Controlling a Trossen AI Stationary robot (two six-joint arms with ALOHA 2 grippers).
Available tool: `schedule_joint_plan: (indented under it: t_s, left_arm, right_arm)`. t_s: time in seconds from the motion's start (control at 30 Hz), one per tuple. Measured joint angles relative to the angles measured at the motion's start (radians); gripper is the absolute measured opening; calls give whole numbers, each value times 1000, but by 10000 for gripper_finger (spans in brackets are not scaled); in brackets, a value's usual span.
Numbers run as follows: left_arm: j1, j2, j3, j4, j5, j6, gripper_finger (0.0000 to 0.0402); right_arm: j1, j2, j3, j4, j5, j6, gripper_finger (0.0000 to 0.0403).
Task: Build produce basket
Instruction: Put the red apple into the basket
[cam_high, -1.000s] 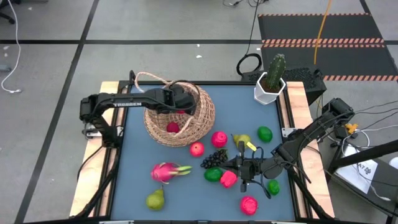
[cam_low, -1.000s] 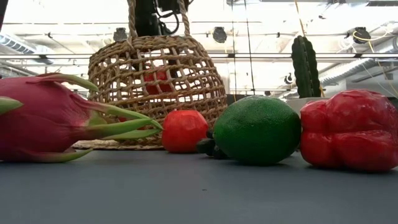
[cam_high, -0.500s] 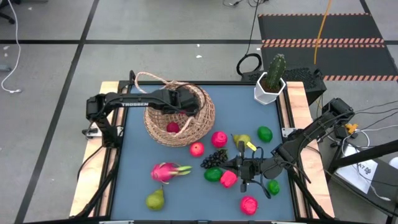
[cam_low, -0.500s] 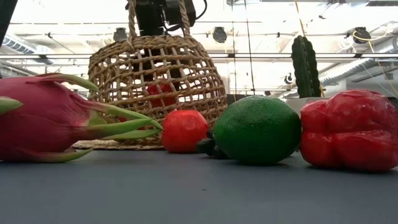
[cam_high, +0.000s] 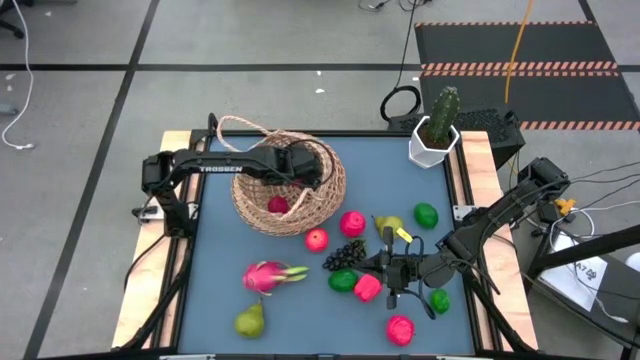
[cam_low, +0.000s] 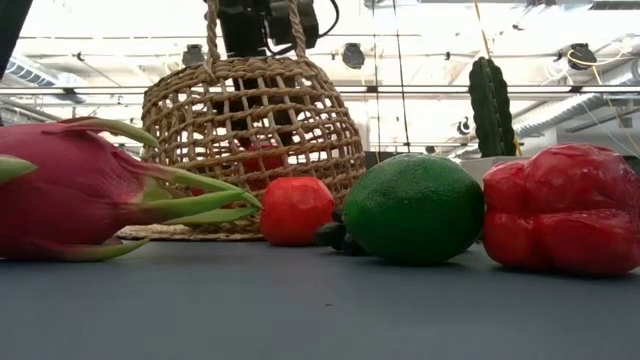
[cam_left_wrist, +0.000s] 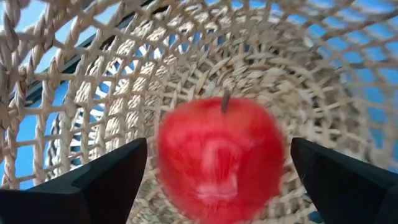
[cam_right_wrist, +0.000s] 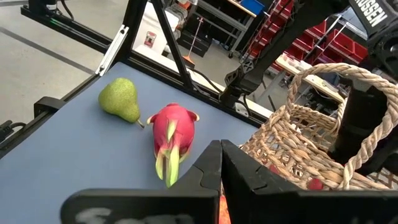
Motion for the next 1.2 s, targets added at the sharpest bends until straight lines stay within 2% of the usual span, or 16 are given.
schedule_joint_plan:
  t_s: [0.27, 0.4, 0.73, 1.07, 1.2]
  left_arm:
    - [5, 0, 0, 2, 1, 6, 399]
    - [19, -16, 25, -31, 36, 41, 395]
    - [-24, -166, 38, -66, 46, 81, 390]
    - [-182, -355, 38, -44, 36, 119, 390]
    - [-285, -413, 38, -15, -25, 145, 390]
  right_arm:
    - [0, 0, 0, 0, 0, 0, 0]
    - [0, 0, 0, 0, 0, 0, 0]
    - [0, 0, 0, -13, 0, 4, 0]
    - [-2, 0, 0, -28, 0, 26, 0]
    - [-3, 0, 0, -30, 2, 39, 0]
